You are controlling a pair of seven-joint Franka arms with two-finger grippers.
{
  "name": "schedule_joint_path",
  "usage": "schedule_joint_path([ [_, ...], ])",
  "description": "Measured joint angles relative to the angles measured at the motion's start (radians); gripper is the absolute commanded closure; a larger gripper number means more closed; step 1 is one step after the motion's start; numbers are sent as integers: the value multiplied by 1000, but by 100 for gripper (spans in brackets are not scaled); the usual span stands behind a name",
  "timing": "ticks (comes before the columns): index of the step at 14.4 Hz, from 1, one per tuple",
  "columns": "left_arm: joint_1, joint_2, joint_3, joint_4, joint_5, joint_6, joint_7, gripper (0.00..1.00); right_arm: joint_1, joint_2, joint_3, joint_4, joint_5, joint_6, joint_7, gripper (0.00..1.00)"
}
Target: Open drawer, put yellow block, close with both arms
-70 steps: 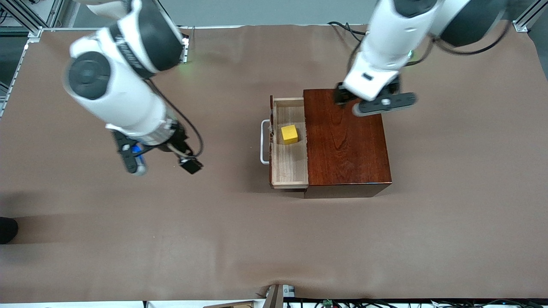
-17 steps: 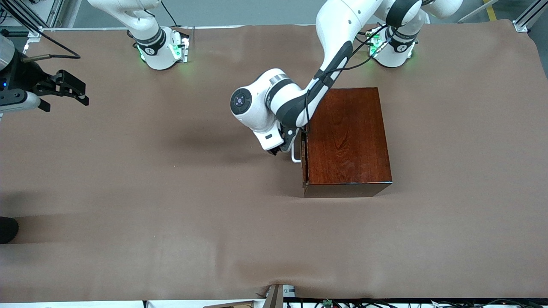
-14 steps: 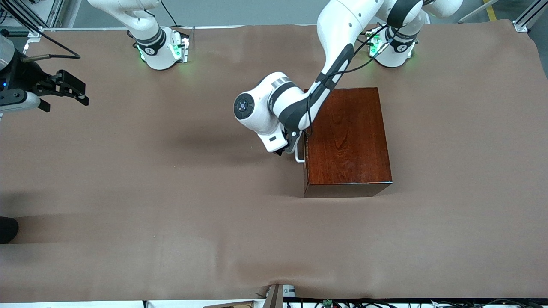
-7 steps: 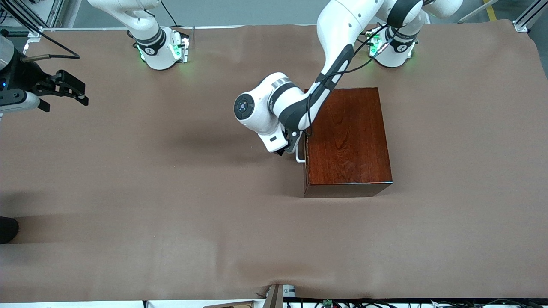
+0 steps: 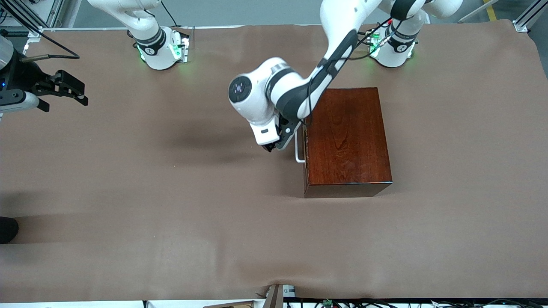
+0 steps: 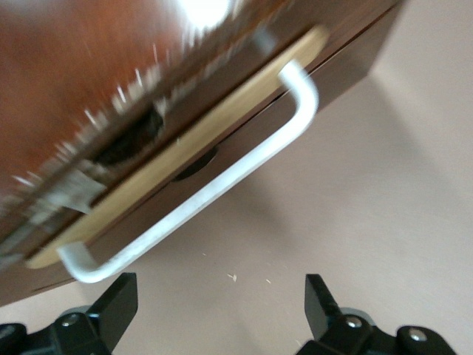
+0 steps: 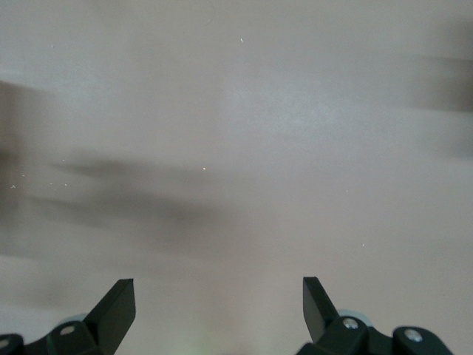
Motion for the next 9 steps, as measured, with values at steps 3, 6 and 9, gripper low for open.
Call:
schedule_joint_path([
  [3,42,-136,12,-1,0,-25,172,0,0,0,0,0,0,0,0,0],
  [6,132,-238,13,-14,0,-131,353,0,0,0,-1,0,0,0,0,0],
  [9,213,-293,12,-19,0,-219,525,0,0,0,-1,0,0,0,0,0],
])
